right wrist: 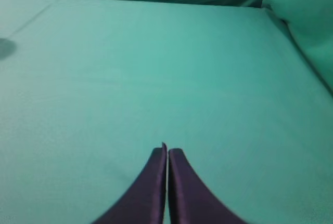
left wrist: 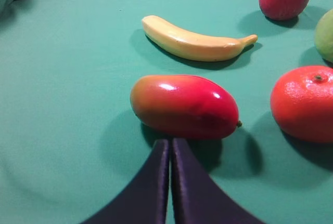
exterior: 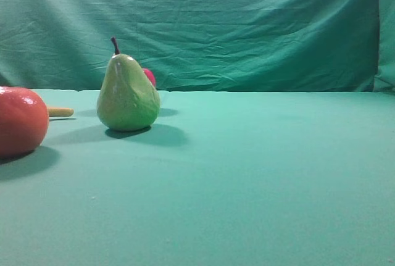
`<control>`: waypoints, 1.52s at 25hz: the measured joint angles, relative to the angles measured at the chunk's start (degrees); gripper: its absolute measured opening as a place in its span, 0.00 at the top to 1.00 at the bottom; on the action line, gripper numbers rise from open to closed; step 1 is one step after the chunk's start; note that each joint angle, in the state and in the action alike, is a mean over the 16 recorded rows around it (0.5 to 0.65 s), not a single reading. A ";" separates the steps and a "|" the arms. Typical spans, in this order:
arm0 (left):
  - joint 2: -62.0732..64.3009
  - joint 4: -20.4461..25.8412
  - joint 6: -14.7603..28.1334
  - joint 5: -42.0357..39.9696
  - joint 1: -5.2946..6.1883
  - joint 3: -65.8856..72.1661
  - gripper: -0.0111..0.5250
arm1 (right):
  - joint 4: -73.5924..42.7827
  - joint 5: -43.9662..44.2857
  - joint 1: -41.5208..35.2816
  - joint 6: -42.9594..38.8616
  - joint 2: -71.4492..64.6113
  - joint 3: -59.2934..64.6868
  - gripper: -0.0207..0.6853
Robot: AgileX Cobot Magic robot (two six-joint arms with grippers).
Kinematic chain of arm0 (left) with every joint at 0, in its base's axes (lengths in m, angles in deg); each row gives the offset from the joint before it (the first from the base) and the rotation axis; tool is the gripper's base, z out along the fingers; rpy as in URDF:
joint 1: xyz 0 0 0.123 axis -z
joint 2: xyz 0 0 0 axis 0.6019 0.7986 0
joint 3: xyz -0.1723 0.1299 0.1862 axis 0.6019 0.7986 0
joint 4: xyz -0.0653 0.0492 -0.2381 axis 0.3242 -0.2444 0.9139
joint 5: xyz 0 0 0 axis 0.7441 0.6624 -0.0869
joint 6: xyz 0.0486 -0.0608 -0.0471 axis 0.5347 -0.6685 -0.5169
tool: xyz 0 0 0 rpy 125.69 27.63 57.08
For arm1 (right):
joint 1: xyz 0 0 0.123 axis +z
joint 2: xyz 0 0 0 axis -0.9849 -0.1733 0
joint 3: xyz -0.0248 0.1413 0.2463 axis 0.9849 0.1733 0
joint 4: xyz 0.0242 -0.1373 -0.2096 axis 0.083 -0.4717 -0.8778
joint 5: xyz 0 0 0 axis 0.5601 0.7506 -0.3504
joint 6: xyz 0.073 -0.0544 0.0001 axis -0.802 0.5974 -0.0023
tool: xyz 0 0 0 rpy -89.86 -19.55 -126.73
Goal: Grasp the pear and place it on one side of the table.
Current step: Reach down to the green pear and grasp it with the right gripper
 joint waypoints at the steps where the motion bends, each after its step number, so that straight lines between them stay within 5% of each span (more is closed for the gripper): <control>1: 0.00 0.00 0.00 0.00 0.00 0.00 0.98 | 1.48 -1.50 0.00 -0.18 0.00 0.00 0.97; 10: 0.00 0.00 0.00 0.00 0.00 0.00 0.98 | 14.55 -9.84 0.23 0.21 -0.75 -2.23 0.97; 17: 0.00 0.00 0.00 0.00 0.00 0.00 0.98 | 18.55 -6.11 1.38 3.45 -6.27 -8.43 0.97; 30: 0.00 0.00 0.00 0.00 0.00 0.00 0.98 | 20.11 3.63 5.86 24.63 -32.70 -25.74 0.97; 38: 0.00 0.00 0.00 0.00 0.00 0.00 0.98 | 20.28 0.22 16.63 36.65 -54.88 -35.75 0.90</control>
